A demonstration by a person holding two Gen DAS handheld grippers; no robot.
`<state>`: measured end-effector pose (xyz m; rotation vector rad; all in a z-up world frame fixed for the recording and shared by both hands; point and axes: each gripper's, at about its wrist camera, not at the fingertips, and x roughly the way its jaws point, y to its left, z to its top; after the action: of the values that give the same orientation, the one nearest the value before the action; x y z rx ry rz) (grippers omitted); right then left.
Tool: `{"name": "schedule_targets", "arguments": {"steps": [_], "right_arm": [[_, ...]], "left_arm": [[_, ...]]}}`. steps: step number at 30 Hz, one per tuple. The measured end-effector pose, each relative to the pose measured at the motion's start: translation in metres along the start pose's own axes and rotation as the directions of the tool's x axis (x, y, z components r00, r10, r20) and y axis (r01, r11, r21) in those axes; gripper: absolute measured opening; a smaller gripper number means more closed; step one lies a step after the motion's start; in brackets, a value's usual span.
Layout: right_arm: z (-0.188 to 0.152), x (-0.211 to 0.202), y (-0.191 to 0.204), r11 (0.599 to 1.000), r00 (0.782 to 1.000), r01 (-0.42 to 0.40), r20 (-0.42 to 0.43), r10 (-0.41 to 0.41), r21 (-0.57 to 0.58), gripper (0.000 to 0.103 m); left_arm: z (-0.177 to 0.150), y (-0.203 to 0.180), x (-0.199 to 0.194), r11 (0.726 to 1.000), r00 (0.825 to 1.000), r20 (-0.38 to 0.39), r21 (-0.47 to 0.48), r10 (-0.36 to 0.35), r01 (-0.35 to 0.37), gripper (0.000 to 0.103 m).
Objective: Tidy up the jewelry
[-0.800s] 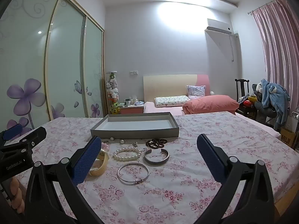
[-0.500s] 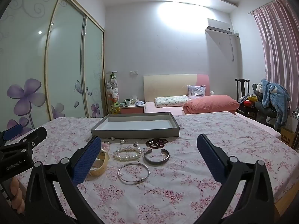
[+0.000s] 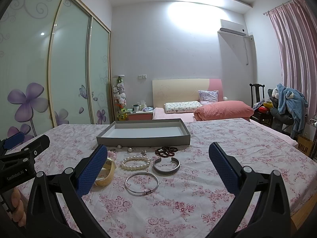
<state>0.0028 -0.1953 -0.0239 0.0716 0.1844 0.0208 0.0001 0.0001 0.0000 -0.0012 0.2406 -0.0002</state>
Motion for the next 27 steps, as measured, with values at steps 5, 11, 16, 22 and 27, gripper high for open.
{"name": "schedule_targets", "arguments": {"steps": [5,11,16,22,27], "right_arm": [[0.0,0.0001,0.0,1.0,1.0,0.0,0.0,0.0,0.0,0.101],[0.0,0.0002,-0.0001,1.0,1.0,-0.001,-0.001,0.001,0.0,0.101],[0.0002,0.0003,-0.0003,1.0,1.0,0.0,-0.001,0.0,0.0,0.101],[0.0006,0.0003,-0.0006,1.0,1.0,0.0,-0.003,0.0,0.0,0.101],[0.0007,0.0004,-0.0007,1.0,1.0,-0.001,-0.003,0.001,0.001,0.101]], "left_arm": [[0.0,0.0002,0.0001,1.0,1.0,-0.001,-0.001,-0.001,0.001,0.099],[0.0,0.0001,0.0,1.0,1.0,-0.002,-0.001,-0.002,0.002,0.099],[0.0,0.0001,0.0003,1.0,1.0,-0.002,-0.001,-0.002,0.002,0.099],[-0.0023,0.0008,0.0014,1.0,1.0,-0.002,0.003,-0.003,0.003,0.099],[-0.0024,-0.0006,0.0031,1.0,1.0,-0.003,0.002,-0.003,0.003,0.099]]}}
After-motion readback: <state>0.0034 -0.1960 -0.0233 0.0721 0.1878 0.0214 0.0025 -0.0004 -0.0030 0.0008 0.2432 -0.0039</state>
